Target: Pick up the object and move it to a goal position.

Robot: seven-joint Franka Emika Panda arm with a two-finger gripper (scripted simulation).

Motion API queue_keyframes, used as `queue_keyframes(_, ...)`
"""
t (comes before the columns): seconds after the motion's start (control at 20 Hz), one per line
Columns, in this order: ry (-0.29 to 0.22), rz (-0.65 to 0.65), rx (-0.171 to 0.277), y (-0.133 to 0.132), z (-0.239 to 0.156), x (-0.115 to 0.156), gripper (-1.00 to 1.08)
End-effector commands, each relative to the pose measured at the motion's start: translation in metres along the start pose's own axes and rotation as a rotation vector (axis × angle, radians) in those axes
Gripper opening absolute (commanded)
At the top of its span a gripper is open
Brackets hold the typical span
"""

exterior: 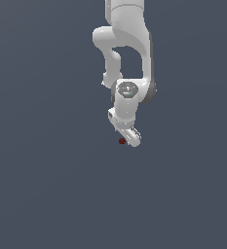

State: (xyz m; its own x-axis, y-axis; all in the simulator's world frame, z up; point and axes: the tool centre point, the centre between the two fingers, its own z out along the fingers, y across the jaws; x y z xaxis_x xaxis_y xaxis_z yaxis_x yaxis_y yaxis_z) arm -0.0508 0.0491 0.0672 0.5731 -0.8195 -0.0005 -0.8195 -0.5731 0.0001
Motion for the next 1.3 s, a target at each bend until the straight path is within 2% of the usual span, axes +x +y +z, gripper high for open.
queue_keyframes(0.0, 0.000, 0.000, 0.000, 0.000, 0.000, 0.000, 1.00)
queue_keyframes(0.9, 0.000, 0.005, 0.000, 0.000, 0.050, 0.000, 1.00)
queue_keyframes(0.95, 0.000, 0.005, 0.000, 0.000, 0.050, 0.000, -1.00)
queue_keyframes(1.25, 0.000, 0.005, 0.000, 0.000, 0.050, 0.000, -1.00)
